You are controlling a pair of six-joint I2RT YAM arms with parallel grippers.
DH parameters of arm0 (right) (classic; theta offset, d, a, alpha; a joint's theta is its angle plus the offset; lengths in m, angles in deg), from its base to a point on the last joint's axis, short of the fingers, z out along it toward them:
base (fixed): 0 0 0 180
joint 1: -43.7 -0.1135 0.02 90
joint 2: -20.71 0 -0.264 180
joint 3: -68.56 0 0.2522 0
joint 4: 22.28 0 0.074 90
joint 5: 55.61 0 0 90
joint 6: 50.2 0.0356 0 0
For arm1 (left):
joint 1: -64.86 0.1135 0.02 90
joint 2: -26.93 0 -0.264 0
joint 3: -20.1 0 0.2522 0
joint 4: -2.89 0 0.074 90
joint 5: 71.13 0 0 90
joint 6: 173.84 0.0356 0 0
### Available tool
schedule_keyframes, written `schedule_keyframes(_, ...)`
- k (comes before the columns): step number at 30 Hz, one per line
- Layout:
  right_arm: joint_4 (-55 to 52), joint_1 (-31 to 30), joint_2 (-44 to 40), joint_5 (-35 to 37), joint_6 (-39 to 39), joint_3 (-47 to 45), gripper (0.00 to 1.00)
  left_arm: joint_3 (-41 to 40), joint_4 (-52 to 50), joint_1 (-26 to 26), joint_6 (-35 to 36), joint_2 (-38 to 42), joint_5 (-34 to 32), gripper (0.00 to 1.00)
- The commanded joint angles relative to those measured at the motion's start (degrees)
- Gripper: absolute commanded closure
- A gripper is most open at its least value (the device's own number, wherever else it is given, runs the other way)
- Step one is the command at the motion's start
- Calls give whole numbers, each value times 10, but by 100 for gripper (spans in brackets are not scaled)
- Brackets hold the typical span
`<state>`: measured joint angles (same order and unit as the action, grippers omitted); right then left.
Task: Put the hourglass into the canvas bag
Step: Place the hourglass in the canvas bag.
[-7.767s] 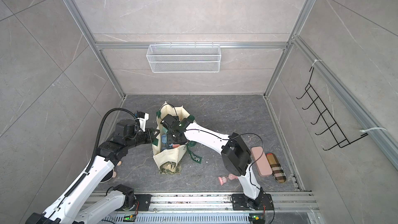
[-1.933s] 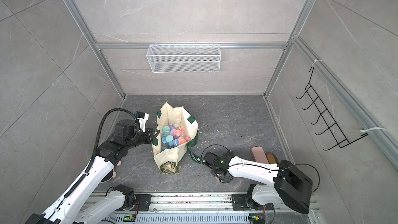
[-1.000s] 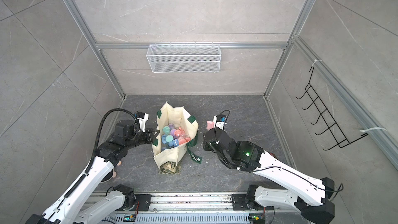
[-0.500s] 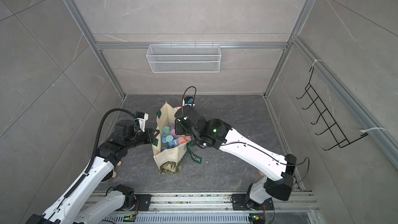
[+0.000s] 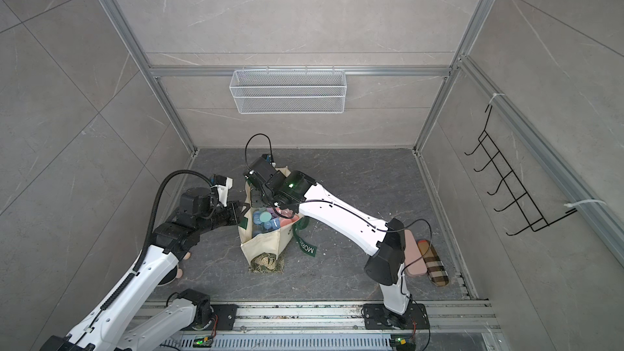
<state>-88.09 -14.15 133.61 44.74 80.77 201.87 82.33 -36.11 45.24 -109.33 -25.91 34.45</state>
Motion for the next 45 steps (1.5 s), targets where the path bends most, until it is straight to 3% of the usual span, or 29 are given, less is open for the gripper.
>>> schedule_keyframes(1,-24,13,31,-27,10,26,100,2,10,0,6,16,30,100)
schedule_keyframes(20,-87,42,211,-63,16,135,100,5,7,0,8,19,27,100)
schedule_keyframes(28,-70,41,211,-69,13,116,63,6,7,0,8,21,28,100)
schedule_keyframes(32,-59,40,194,-60,12,100,50,2,8,0,7,26,28,100)
schedule_keyframes(41,-45,28,140,-37,-8,88,36,4,7,0,7,20,28,100)
schedule_keyframes(45,-54,15,113,-5,-26,100,35,3,8,0,7,23,28,100)
